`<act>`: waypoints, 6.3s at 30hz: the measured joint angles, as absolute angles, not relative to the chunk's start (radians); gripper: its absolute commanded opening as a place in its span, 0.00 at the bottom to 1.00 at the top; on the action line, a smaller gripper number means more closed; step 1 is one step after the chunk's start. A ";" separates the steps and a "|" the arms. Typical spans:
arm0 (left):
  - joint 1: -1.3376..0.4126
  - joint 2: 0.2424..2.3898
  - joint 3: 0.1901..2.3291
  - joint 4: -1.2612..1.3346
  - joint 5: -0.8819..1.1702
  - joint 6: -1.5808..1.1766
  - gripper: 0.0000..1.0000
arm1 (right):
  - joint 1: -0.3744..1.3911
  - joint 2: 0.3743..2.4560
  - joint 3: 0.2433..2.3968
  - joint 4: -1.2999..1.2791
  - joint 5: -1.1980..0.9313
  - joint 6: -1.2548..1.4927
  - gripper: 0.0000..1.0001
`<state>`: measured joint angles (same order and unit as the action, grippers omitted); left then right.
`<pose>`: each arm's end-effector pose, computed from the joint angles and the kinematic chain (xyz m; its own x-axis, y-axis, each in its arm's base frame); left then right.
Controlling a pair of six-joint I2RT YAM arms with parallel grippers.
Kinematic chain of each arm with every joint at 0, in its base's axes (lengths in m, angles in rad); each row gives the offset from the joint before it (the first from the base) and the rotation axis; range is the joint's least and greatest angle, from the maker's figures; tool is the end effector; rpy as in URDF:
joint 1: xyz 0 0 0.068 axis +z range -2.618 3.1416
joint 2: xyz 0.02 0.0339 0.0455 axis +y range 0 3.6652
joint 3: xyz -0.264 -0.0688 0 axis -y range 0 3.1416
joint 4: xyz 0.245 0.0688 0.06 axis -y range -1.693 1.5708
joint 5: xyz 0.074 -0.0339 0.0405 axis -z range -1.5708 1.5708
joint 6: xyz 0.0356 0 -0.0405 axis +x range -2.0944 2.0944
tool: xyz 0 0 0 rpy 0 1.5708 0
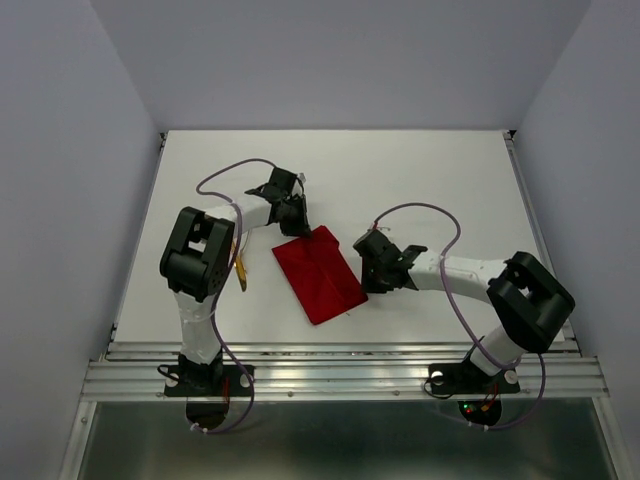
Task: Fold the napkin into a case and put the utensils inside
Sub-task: Smooth out the 2/3-rectangle-folded napkin at the center of the board, then pick up the 2/3-rectangle-folded napkin from the center of the board.
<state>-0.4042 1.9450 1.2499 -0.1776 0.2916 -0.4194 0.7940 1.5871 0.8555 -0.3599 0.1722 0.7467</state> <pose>0.3753 -0.1717 0.1656 -0.8659 -0.0538 -0.4974 0.2124 0.8606 -0.4629 0.2125 0.2075 0.1617 -0.8961 0.0429 -0.4417 -0.0525 0.9781 0.2016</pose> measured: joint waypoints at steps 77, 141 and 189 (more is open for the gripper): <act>-0.379 1.867 1.145 -0.162 0.252 -0.432 0.00 | 0.697 2.069 1.536 -0.405 0.184 0.554 0.22; -0.379 1.584 1.103 -0.281 0.234 -0.433 0.04 | 0.714 2.131 1.532 -0.341 0.314 0.765 0.20; -0.583 1.908 1.196 -0.173 0.214 -0.479 0.00 | 0.658 1.840 1.166 -0.402 0.358 0.955 0.32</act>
<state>-0.5827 1.9083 1.1961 -0.1726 0.2142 -0.4786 0.6579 1.8400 1.1664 -0.4023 0.3576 0.9550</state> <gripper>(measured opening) 0.030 0.295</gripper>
